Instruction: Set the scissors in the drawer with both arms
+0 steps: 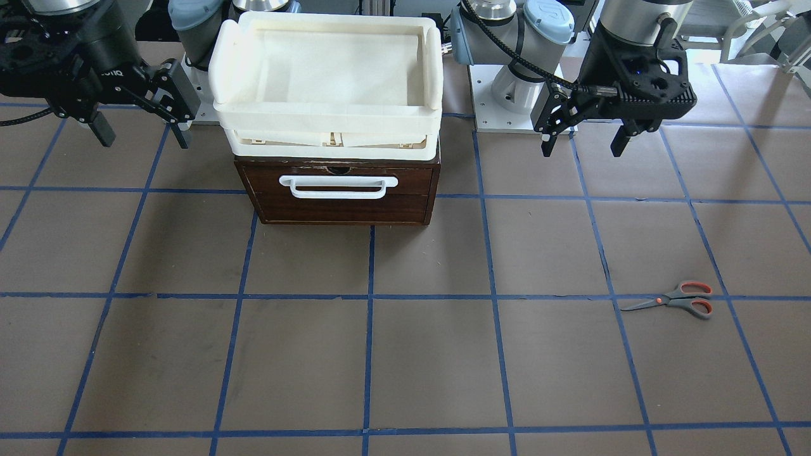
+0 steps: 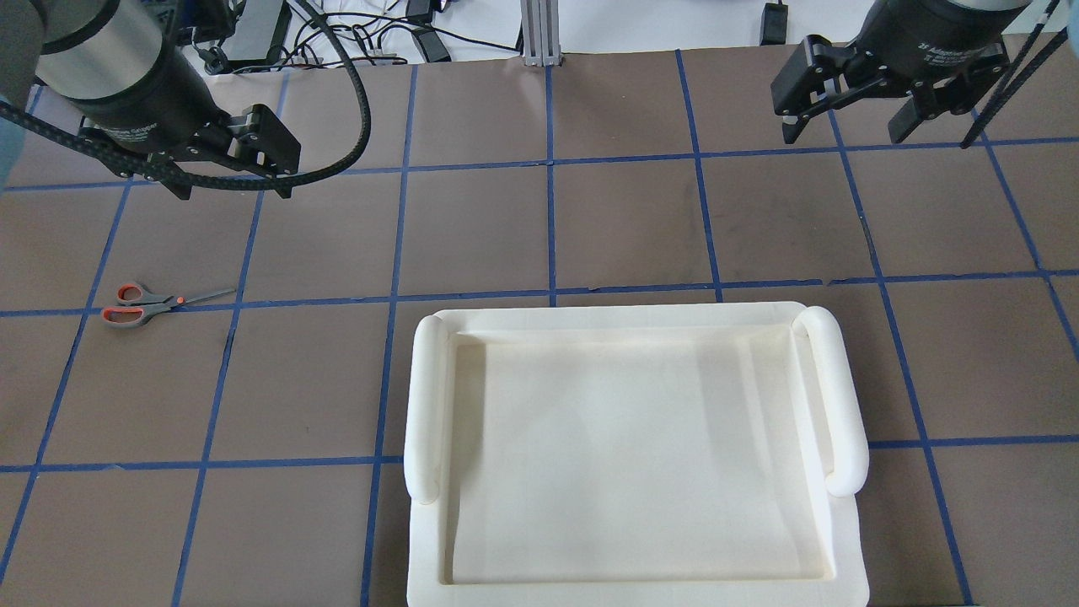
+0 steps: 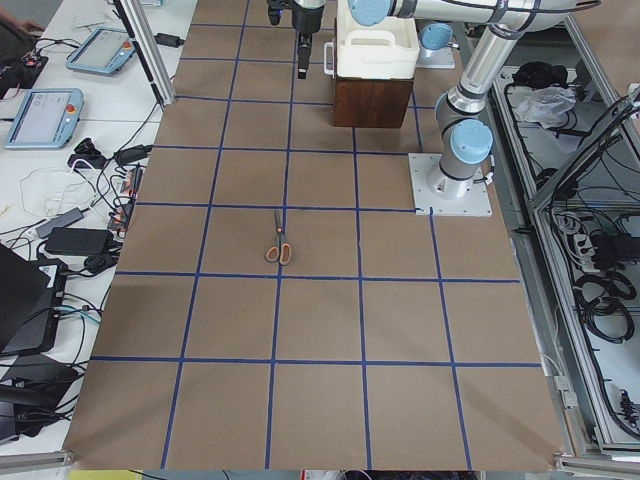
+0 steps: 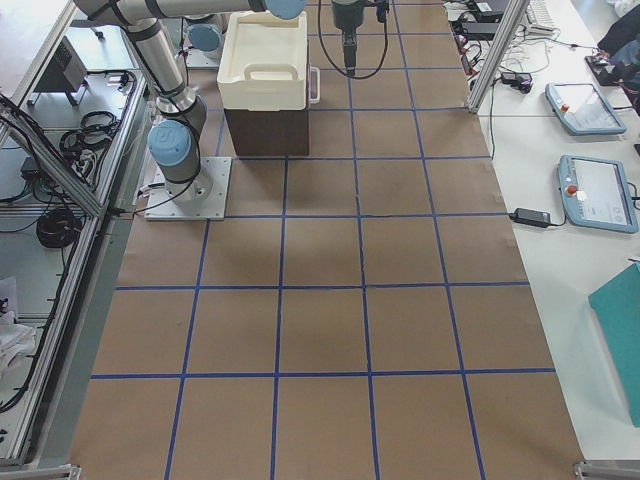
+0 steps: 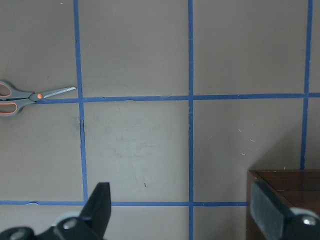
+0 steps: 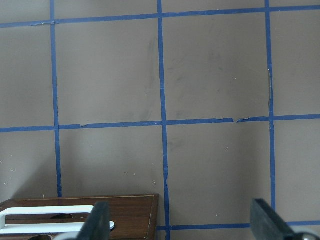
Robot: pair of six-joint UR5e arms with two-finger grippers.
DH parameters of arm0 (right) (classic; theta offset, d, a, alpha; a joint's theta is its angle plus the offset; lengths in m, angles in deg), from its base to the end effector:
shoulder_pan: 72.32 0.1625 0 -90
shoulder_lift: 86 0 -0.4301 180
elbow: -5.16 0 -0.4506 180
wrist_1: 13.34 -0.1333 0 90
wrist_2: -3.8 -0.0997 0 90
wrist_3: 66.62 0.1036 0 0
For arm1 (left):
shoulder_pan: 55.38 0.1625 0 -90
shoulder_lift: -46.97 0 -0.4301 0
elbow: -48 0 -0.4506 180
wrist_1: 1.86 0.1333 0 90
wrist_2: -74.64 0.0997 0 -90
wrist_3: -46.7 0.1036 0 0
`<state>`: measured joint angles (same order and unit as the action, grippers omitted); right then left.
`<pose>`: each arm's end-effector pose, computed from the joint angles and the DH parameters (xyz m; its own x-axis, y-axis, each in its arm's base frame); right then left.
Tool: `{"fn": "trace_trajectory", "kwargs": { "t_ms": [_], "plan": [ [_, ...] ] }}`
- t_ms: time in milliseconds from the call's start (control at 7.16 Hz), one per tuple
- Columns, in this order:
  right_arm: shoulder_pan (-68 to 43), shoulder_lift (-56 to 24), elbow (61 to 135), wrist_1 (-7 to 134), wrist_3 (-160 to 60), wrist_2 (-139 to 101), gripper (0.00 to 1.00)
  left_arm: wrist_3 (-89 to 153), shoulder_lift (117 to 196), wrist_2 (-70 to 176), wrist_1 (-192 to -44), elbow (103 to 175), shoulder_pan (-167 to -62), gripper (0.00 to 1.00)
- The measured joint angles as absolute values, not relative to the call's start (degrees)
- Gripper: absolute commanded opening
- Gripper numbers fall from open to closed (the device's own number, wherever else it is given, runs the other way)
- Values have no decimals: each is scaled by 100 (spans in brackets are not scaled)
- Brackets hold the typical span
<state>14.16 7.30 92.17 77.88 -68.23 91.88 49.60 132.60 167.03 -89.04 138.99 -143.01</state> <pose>0.1036 -0.5429 0.5516 -0.9991 0.0292 -0.0295 0.0328 0.9908 -0.1316 -0.1071 -0.5322 0.5258 -0.9989 0.0045 -0.0469 0.0094 0.9943 -0.1058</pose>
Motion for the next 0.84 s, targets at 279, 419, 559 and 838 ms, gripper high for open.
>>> {"fn": "trace_trajectory", "kwargs": {
  "t_ms": [279,419,559,838],
  "plan": [
    [1416,725,9225,7750,-6822,9303,100,4902,13258,16649,-8905,13917,-14301,100],
    [1419,706,9238,7731,-6802,9341,100,4916,13258,16621,-8892,13920,-14300,100],
    [1451,658,9250,7679,-6768,9353,100,5053,13248,16629,-8899,13925,-14283,100],
    [2084,186,9258,7804,-6734,9350,100,6542,13283,16687,-8888,13966,-13876,100]
  ]
}}
